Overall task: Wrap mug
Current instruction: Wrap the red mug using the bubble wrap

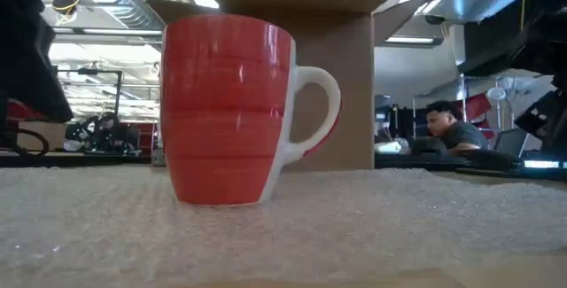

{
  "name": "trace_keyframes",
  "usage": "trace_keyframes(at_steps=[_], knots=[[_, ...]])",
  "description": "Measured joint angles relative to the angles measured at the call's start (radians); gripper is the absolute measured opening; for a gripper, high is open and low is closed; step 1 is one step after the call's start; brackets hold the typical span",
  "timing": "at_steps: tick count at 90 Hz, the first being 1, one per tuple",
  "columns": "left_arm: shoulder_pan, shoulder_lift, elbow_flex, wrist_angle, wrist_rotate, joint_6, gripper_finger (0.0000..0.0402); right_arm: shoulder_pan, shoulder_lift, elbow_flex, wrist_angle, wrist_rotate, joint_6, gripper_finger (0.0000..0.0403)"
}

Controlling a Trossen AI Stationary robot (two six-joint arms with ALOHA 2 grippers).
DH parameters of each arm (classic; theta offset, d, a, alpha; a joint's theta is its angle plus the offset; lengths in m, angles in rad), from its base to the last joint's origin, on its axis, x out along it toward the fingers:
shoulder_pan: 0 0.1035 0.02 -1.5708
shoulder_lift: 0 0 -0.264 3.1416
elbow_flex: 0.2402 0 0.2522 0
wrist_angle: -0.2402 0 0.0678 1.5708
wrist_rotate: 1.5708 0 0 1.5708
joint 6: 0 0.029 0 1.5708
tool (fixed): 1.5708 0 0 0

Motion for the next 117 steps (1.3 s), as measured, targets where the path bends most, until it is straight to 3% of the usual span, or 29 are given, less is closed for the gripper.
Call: trace_keyframes(at_steps=[11, 24, 49, 70, 91, 117], knots=[[-0.013, -0.066, -0.104, 0.099, -0.025, -0.064, 0.0, -0.001, -0.062, -0.013, -0.003, 0.01, 0.0, 0.0], [-0.07, -0.198, -0.281, 0.341, -0.095, -0.059, 0.0, -0.001, -0.116, -0.014, 0.001, 0.011, 0.0, 0.0], [-0.213, -0.375, -0.569, 0.77, -0.109, 0.149, 0.0, -0.001, -0.137, -0.014, 0.102, 0.013, 0.001, 0.0], [-0.322, -0.453, -0.596, 0.674, -0.097, 0.16, 0.0, -0.001, -0.136, -0.014, 0.208, 0.087, 0.001, 0.0], [-0.341, -0.495, -0.596, 0.515, 0.065, -0.02, 0.0005, -0.001, -0.136, -0.014, 0.222, 0.136, 0.022, 0.0], [-0.331, -0.495, -0.596, 0.495, 0.071, -0.016, 0.0061, -0.001, -0.136, -0.014, 0.237, 0.148, 0.031, 0.0]])
